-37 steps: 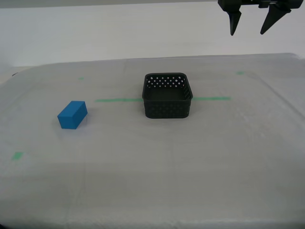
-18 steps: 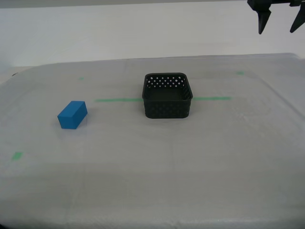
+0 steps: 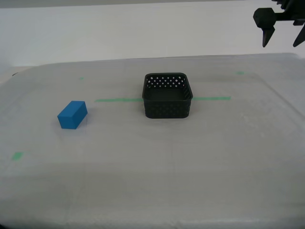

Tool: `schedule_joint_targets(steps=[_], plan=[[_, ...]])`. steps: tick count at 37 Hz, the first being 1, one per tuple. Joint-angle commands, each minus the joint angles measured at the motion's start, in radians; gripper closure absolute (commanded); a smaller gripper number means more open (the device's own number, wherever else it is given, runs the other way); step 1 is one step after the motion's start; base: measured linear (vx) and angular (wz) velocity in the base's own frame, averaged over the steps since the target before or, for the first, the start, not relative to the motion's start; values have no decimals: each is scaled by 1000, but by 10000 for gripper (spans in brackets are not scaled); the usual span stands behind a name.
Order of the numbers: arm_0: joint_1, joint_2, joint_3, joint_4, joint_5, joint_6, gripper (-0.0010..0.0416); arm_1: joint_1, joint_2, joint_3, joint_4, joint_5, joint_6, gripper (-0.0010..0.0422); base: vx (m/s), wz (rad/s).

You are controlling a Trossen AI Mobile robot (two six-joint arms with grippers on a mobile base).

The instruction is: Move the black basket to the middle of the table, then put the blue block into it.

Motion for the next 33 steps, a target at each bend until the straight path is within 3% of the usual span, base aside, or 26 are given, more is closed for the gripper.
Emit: schedule_joint_targets(steps=[1,5,33], plan=[[0,-18,-57,85,1,3,5,0,0,1,5,-1,2,412,0,0],[0,-23,-89,124,1,27,6,0,0,1,5,-1,2,412,0,0],[1,-23,-103,127,-1,24,7,0,0,1,5,-1,2,412,0,0]])
